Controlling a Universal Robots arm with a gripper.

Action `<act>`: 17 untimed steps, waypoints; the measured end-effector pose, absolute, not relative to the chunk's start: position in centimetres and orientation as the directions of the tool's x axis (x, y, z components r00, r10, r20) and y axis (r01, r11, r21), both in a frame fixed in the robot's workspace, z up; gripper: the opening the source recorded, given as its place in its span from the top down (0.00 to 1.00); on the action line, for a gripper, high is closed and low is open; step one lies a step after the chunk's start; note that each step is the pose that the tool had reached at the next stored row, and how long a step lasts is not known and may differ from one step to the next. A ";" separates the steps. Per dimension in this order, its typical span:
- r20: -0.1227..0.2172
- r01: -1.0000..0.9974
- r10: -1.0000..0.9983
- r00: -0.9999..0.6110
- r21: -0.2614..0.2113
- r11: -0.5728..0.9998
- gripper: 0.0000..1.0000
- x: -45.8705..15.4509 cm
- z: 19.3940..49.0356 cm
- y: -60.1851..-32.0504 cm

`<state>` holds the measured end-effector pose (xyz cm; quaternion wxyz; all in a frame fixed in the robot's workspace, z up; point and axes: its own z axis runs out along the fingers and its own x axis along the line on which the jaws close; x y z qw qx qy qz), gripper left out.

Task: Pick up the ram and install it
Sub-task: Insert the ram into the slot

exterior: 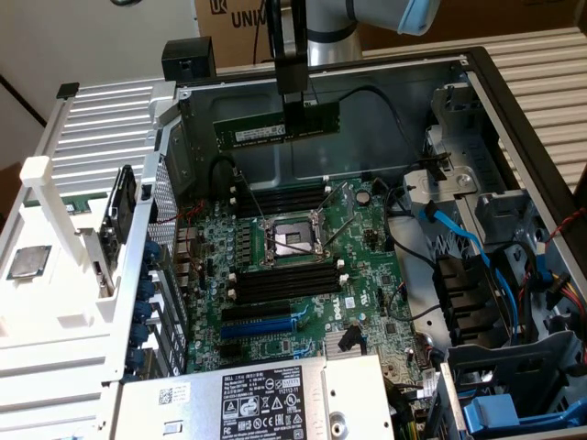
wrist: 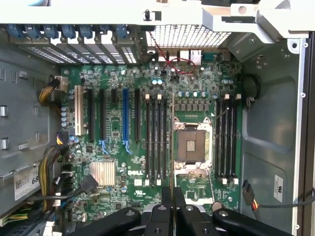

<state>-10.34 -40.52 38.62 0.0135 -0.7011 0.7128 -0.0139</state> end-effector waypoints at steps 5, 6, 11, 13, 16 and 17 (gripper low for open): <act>0.038 -0.999 -0.999 -0.015 -0.036 0.013 0.87 -10.3 38.6 -39.8; 0.041 -0.999 -0.999 -0.014 -0.034 0.012 0.87 -10.3 38.6 -39.6; 0.048 -1.000 -0.999 -0.002 -0.009 0.002 0.87 -10.3 38.5 -39.2; 0.050 -1.000 -0.999 0.006 0.004 -0.005 0.87 -10.3 38.4 -39.1; 0.050 -1.000 -0.999 0.016 0.009 -0.015 0.87 -10.3 38.1 -39.0; 0.050 -1.000 -0.999 0.017 0.009 -0.017 0.87 -10.3 38.0 -39.0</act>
